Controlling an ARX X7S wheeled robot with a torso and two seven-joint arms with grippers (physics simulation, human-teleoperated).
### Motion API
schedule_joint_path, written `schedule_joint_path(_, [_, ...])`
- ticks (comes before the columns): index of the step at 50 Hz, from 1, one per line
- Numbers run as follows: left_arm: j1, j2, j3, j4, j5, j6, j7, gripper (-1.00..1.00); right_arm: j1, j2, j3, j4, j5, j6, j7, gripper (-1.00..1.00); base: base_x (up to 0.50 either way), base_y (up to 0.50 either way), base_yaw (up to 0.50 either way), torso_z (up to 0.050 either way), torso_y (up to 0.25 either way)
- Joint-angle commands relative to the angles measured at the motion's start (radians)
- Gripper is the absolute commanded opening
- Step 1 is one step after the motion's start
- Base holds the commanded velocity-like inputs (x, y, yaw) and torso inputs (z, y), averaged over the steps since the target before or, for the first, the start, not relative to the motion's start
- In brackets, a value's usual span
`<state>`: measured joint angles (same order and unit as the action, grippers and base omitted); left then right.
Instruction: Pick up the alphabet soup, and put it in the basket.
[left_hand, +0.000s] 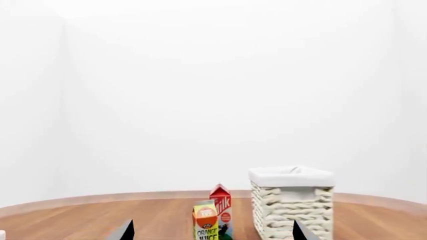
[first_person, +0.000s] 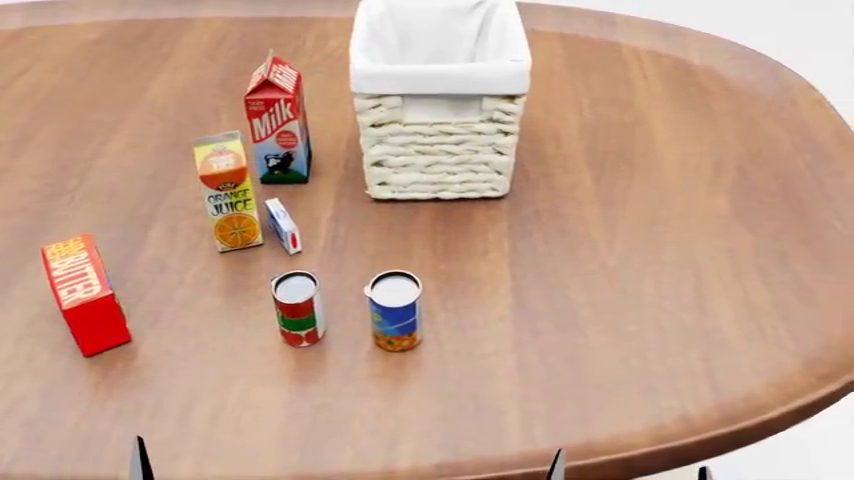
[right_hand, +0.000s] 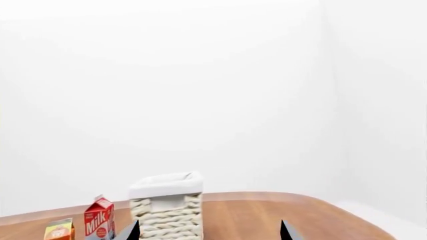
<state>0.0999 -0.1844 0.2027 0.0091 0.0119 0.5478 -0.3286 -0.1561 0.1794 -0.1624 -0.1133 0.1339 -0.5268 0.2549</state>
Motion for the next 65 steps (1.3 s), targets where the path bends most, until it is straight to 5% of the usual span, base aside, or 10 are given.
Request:
schedule_joint_path(1, [-0.002,-0.005,0.005,-0.002,-0.003,0.003,-0.009,1.00,0.001,0.006,-0.006,0.001,0.004,-0.004,0.006,1.00,0.00,-0.16,0.00,0.000,0.000])
schedule_joint_path(45, [0.001,-0.025,0.026,0.004,-0.005,0.022,-0.038,1.00,-0.001,0.020,-0.036,0.020,-0.019,-0.064,0.027,1.00,-0.03,-0.12,0.00,0.000,0.000])
schedule_joint_path(65, [0.002,-0.033,0.036,0.006,-0.005,0.026,-0.049,1.00,-0.002,0.032,-0.051,0.026,-0.016,-0.082,0.028,1.00,0.21,0.00,0.00,0.000,0.000])
